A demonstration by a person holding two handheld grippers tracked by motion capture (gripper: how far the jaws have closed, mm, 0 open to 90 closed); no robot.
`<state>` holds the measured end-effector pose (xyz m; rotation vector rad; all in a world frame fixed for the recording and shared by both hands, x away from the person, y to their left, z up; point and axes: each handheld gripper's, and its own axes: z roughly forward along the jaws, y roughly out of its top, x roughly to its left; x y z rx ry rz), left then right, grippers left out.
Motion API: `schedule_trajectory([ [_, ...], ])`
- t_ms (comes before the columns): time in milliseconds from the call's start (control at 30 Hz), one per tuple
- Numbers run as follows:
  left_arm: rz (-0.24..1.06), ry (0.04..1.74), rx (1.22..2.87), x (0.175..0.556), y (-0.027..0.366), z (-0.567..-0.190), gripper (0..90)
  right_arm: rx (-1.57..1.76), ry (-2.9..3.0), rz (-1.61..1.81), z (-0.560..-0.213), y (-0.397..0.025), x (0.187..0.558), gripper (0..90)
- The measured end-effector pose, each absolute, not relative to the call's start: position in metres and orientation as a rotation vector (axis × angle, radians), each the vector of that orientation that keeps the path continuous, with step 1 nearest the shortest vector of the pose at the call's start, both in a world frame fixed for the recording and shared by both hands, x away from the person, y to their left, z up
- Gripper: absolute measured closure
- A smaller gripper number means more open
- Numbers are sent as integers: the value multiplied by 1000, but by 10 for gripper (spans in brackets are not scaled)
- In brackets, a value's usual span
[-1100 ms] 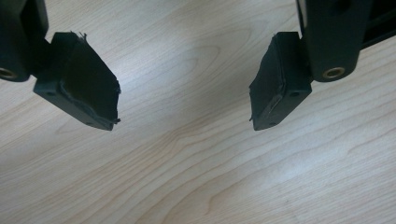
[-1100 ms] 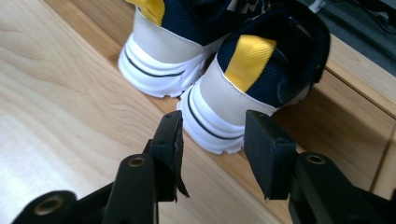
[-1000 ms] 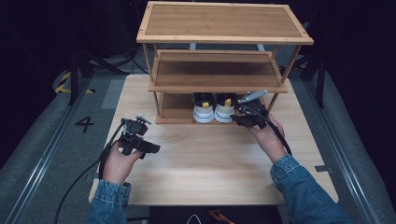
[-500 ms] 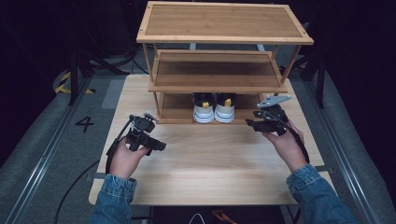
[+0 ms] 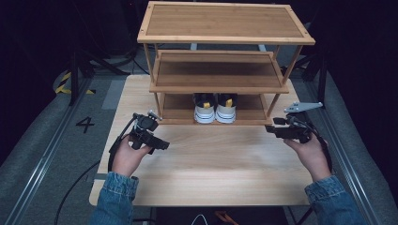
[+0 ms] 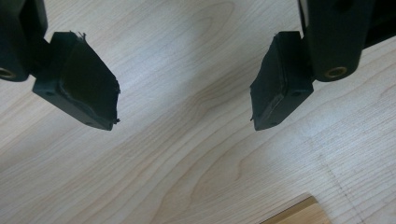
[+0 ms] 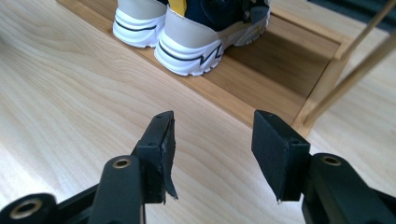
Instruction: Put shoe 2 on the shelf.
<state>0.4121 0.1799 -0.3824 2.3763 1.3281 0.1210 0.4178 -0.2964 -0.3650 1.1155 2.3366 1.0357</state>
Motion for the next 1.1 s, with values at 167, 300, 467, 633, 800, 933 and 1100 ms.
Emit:
schedule_trajectory([
  [167, 100, 1357, 2347, 415, 185, -385, 236, 1189, 2349, 1148, -373, -321, 420, 471],
  [300, 80, 1376, 2337, 417, 190, -388, 234, 1208, 2394, 1162, -389, -336, 428, 427],
  [467, 99, 1408, 2324, 420, 198, -394, 234, 1275, 2394, 1144, -413, -353, 435, 430],
  [633, 153, 1464, 2305, 424, 206, -403, 239, 1219, 2398, 1101, -428, -362, 436, 361],
  [800, 178, 1456, 2298, 428, 214, -412, 238, 1294, 2378, 1067, -449, -369, 438, 335],
  [933, 144, 1514, 2299, 432, 216, -421, 242, 1299, 2352, 1066, -461, -370, 438, 329],
  [1100, 141, 1509, 2300, 432, 213, -425, 244, 1246, 2383, 995, -475, -364, 437, 277],
])
